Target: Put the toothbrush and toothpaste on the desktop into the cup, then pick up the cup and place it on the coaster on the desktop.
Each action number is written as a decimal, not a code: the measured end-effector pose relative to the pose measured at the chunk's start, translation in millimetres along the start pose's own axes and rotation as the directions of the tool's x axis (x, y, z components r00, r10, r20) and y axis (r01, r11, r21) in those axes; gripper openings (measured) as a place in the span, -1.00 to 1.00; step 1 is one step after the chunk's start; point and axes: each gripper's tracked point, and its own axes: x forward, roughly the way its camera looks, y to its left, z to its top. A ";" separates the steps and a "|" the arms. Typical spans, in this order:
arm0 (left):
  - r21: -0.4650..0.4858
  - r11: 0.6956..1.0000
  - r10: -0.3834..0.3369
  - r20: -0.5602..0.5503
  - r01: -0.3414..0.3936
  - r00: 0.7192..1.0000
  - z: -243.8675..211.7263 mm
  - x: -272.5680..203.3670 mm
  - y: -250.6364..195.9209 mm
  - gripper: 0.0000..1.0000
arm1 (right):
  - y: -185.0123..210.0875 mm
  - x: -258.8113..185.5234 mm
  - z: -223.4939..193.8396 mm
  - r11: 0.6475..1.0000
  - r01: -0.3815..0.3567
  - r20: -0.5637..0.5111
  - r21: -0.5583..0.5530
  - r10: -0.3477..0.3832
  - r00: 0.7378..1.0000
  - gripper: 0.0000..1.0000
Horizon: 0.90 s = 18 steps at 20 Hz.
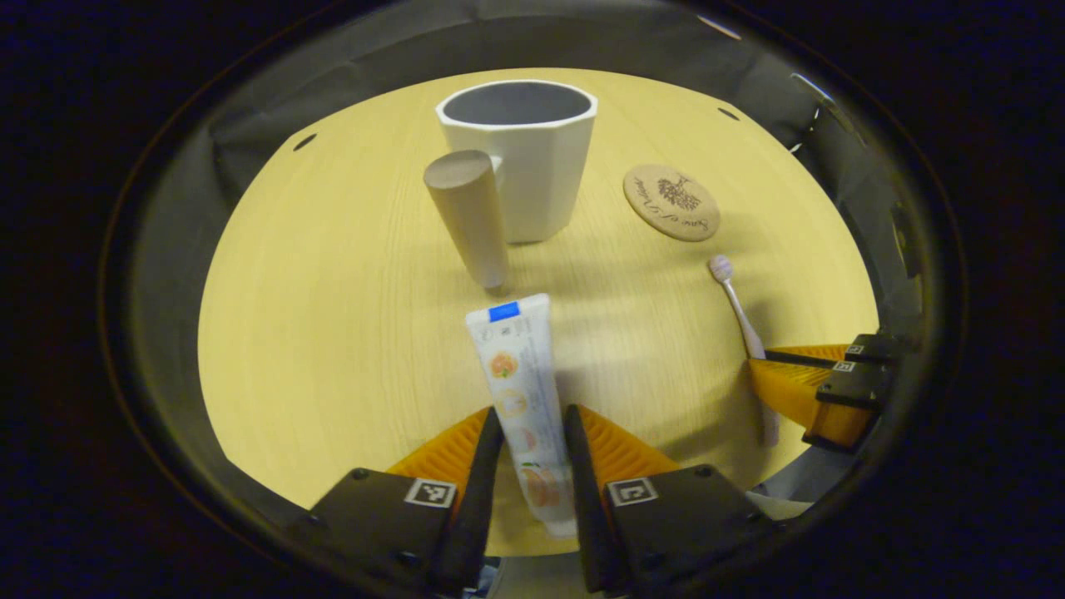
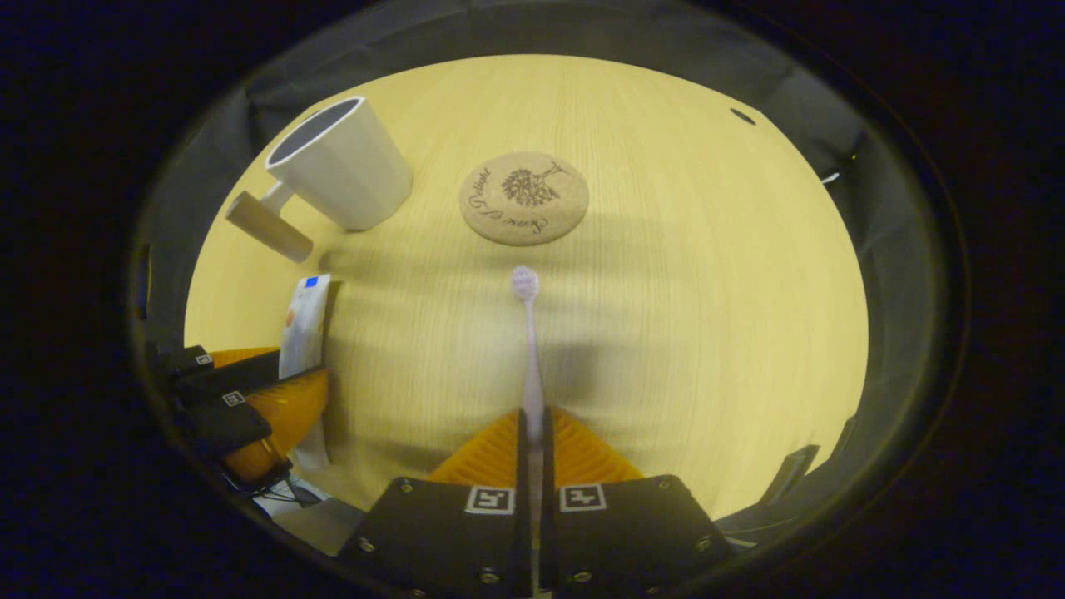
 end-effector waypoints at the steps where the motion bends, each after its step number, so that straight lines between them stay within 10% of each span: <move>1: 0.008 1.000 0.001 0.004 -0.001 1.000 0.5 -0.8 0.0 -0.02 | -1.4 0.5 1.3 1.000 -0.006 -0.008 -0.003 0.006 1.000 -0.82; 18: 0.014 0.995 -0.104 0.118 0.103 0.988 29.7 -46.4 -29.9 -0.23 | -2.0 2.4 4.3 0.999 -0.025 0.002 0.040 0.025 1.000 -0.83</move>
